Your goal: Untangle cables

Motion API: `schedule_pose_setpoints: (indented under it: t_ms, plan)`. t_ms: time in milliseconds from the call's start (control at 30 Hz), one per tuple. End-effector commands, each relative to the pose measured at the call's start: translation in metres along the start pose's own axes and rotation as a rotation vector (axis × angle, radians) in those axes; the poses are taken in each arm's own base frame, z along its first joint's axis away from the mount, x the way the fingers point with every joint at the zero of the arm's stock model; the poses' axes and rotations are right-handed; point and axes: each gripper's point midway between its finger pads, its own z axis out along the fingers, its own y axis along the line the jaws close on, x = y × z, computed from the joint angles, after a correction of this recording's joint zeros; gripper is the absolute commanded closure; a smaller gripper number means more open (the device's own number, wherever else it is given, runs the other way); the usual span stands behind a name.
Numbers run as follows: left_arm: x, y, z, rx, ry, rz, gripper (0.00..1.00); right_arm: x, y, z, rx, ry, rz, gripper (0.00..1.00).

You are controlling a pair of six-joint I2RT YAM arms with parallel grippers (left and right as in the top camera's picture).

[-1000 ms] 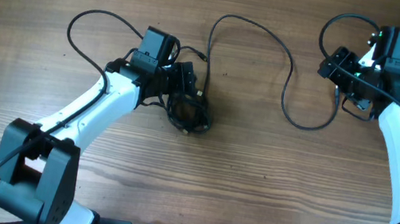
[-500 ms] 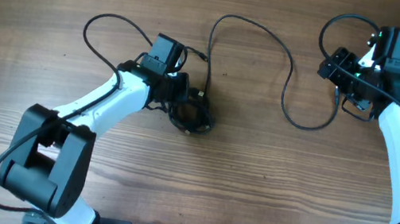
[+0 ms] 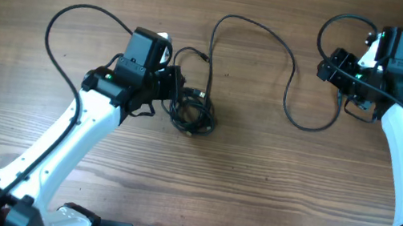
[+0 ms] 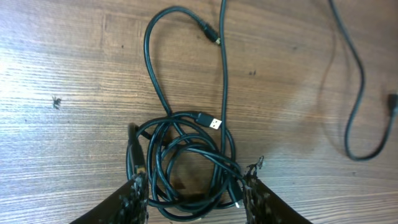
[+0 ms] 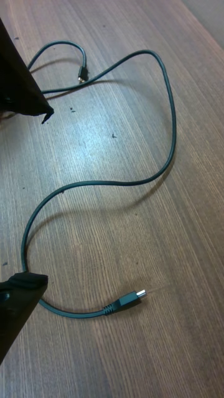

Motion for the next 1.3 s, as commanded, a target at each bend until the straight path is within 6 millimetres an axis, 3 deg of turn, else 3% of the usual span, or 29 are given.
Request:
schedule_pose_setpoints:
  t_ms: [0, 133, 267, 467, 600, 867, 1200, 1267]
  plan:
    - [-0.014, -0.004, -0.020, 0.011, -0.063, -0.038, 0.48, -0.005, 0.004, -0.005, -0.019, -0.015, -0.022, 0.17]
    - [-0.007, 0.013, -0.018, -0.077, -0.046, -0.088, 0.48, -0.005, 0.004, -0.005, -0.018, -0.013, -0.022, 0.17]
    - [0.003, 0.017, -0.011, -0.101, -0.001, -0.086, 0.49, -0.005, 0.004, -0.005, -0.018, -0.013, -0.021, 0.17]
    - [0.020, 0.016, 0.023, -0.146, 0.074, -0.066, 0.51, -0.004, 0.006, -0.005, -0.028, -0.008, -0.021, 0.17]
    - [0.017, 0.027, 0.041, -0.202, 0.058, -0.078, 0.49, -0.003, 0.006, -0.005, -0.032, -0.006, -0.020, 0.17]
    - [0.008, 0.044, 0.051, -0.297, 0.007, -0.070, 0.51, -0.001, 0.006, -0.005, -0.033, 0.002, -0.017, 0.17]
    - [0.014, 0.050, 0.068, -0.314, 0.034, -0.069, 0.81, 0.000, 0.007, -0.005, -0.035, 0.006, -0.017, 0.17]
    - [0.011, 0.050, 0.068, -0.317, 0.023, -0.069, 0.95, 0.001, 0.010, -0.005, -0.055, 0.014, -0.017, 0.17]
